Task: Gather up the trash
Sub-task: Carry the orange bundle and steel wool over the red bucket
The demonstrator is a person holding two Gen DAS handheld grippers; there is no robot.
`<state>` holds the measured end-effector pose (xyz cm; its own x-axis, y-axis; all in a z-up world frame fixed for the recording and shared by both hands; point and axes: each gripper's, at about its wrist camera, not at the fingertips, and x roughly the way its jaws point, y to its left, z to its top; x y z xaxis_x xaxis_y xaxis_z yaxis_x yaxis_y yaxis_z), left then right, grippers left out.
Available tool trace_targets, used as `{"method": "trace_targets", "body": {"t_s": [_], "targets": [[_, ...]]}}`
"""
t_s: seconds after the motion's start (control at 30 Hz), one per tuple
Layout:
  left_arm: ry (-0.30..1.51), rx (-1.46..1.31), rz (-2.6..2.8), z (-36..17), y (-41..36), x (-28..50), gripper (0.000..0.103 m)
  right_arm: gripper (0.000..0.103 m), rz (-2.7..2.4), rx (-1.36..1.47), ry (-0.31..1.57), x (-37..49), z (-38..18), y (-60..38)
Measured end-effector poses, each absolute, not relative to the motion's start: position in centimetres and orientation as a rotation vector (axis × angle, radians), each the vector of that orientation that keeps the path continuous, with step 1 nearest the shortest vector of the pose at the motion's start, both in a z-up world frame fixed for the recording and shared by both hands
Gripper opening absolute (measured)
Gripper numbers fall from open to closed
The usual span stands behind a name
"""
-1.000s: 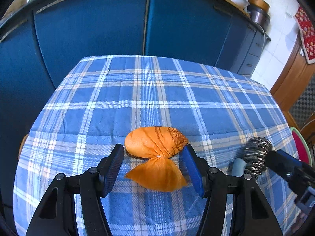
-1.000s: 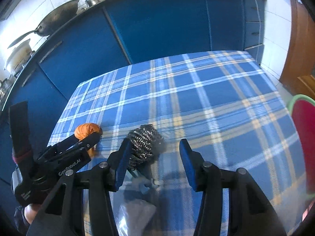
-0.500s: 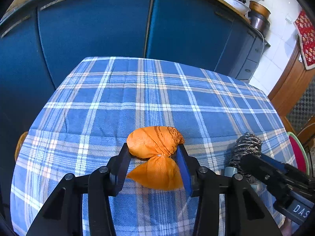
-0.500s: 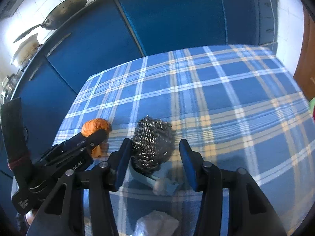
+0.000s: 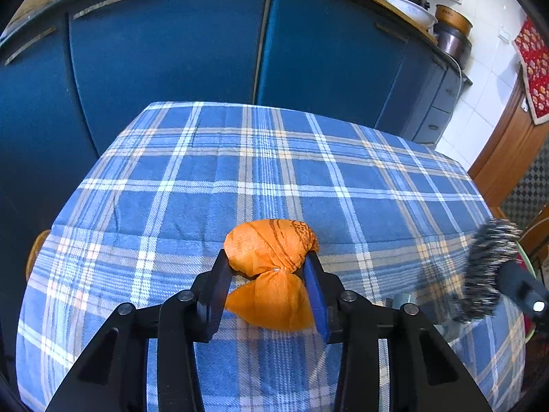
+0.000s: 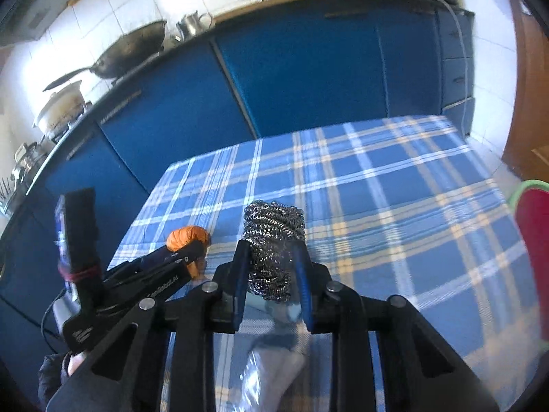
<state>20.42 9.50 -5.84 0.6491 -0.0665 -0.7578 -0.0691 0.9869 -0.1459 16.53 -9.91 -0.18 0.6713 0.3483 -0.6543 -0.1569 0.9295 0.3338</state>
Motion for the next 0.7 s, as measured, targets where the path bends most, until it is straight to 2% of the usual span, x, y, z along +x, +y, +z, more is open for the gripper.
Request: {"method": "trace_targets", "body": {"t_s": [0.27, 0.7], "targets": [[0.832, -0.174, -0.023, -3.9, 8.9, 19.2, 0.040, 0.028, 0.228, 0.291, 0.727, 12.8, 2.0, -13.5], [0.754, -0.134, -0.170, 1.6, 3.3, 15.1, 0.040, 0.028, 0.136, 0.365, 0.679, 7.9, 2.9, -19.2]]}}
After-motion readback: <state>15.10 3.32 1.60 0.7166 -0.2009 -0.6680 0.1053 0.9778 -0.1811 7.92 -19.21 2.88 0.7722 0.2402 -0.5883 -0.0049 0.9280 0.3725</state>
